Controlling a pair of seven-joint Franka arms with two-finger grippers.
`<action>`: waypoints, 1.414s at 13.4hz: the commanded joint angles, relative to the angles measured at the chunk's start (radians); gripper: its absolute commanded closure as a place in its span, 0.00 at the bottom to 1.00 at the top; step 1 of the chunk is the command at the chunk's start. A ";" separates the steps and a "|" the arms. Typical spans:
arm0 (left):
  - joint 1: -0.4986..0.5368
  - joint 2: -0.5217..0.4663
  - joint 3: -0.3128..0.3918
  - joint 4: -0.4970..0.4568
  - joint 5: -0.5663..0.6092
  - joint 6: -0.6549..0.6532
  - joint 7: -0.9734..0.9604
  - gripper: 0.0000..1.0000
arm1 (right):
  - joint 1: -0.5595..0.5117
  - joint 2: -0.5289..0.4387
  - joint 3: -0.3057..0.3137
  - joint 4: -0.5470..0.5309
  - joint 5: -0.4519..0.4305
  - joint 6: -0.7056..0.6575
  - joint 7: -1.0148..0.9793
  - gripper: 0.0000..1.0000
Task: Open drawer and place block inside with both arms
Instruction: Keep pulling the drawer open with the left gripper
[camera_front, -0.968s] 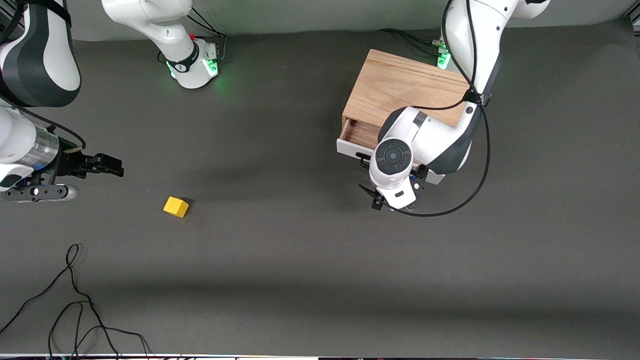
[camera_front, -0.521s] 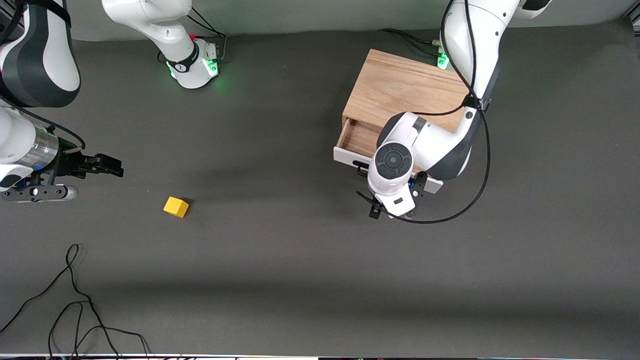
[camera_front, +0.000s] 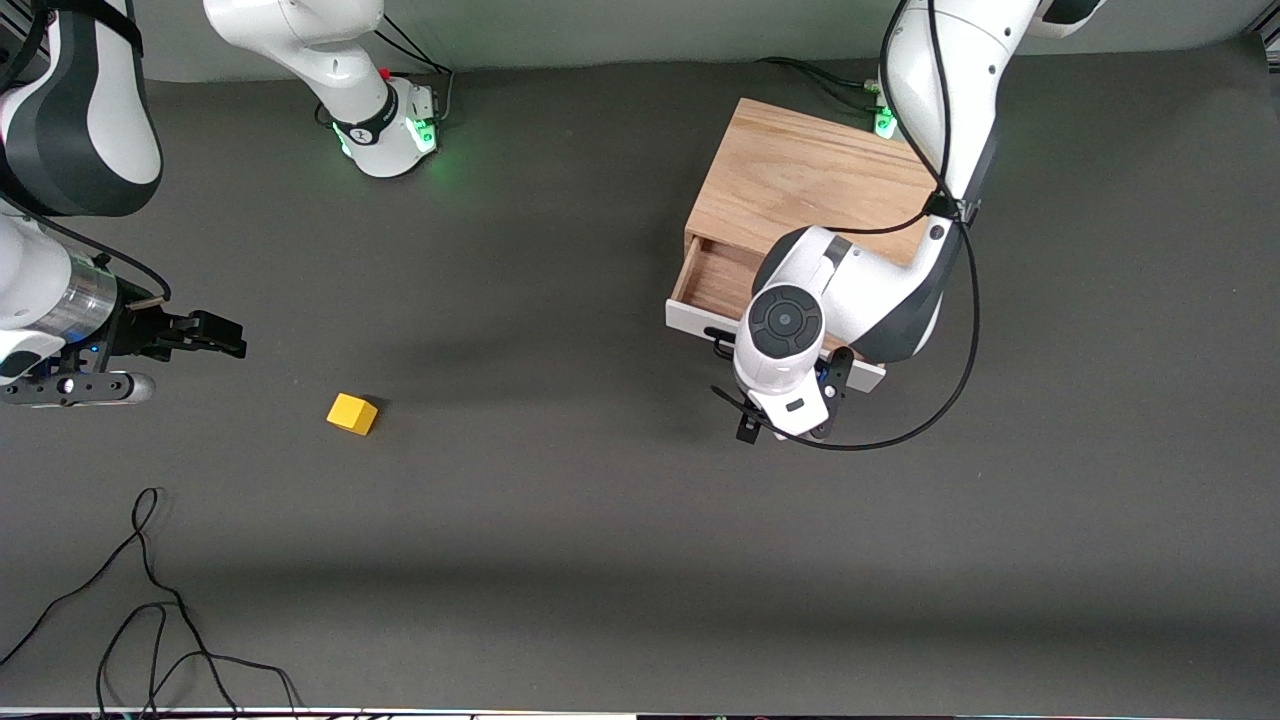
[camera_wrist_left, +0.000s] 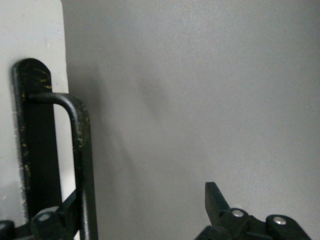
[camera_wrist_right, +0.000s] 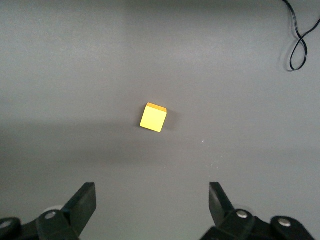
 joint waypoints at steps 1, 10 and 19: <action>-0.003 0.088 0.003 0.058 0.034 0.079 -0.023 0.00 | 0.012 -0.012 -0.003 -0.003 -0.013 0.008 0.023 0.00; -0.002 0.105 0.003 0.129 0.053 0.090 -0.023 0.00 | 0.012 -0.012 0.000 0.002 -0.015 0.019 0.020 0.00; 0.000 0.169 0.005 0.247 0.070 0.126 -0.023 0.00 | 0.013 -0.044 0.002 0.011 -0.004 0.016 0.019 0.00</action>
